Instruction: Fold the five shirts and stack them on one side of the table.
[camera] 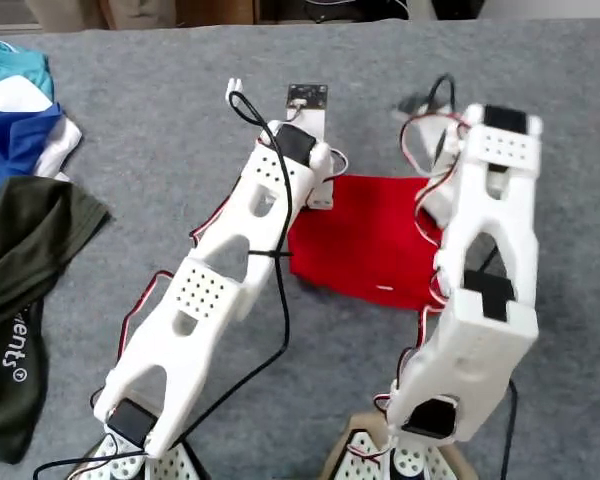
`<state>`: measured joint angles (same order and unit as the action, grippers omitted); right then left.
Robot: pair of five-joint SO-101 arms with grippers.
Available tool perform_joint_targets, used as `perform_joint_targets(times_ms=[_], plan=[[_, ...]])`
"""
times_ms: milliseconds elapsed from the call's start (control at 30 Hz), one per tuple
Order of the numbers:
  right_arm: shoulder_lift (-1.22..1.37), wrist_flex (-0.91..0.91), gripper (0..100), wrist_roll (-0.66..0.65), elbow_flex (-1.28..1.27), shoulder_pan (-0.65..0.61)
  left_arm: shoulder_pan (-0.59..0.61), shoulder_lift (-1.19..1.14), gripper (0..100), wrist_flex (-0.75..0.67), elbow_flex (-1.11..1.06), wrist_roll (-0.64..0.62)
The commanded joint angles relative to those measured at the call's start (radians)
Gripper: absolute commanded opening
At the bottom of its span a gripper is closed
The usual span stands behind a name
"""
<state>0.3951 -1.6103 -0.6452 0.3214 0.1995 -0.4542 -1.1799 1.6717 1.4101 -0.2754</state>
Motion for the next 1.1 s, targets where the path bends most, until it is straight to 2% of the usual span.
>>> perform_joint_targets(times_ms=[0, 67, 133, 200, 267, 567, 900, 1067], plan=[[-0.071, -0.006, 8.1, -0.005, 0.082, 0.024, -0.005, 0.018, 5, -0.002, 0.005, 0.017], [-0.047, 0.009, 13.6, 0.011, 0.071, 0.024, -0.014, 0.024, 14, 0.041, 0.011, 0.091], [-0.013, 0.032, 22.8, 0.023, 0.054, 0.022, -0.023, 0.024, 24, 0.071, 0.012, 0.049], [0.019, 0.041, 30.6, 0.028, 0.045, 0.018, -0.012, 0.025, 27, 0.078, 0.012, 0.011], [0.045, 0.041, 34.1, 0.040, 0.044, 0.016, 0.003, 0.025, 25, 0.080, 0.014, 0.012], [0.185, 0.143, 32.0, 0.077, 0.051, 0.010, 0.011, 0.025, 24, 0.087, 0.003, 0.011], [0.303, 0.219, 31.9, 0.074, 0.096, -0.102, 0.063, 0.016, 24, 0.087, 0.002, 0.009], [0.400, 0.209, 25.3, 0.069, 0.191, -0.113, 0.064, 0.024, 24, 0.087, -0.080, 0.011]])
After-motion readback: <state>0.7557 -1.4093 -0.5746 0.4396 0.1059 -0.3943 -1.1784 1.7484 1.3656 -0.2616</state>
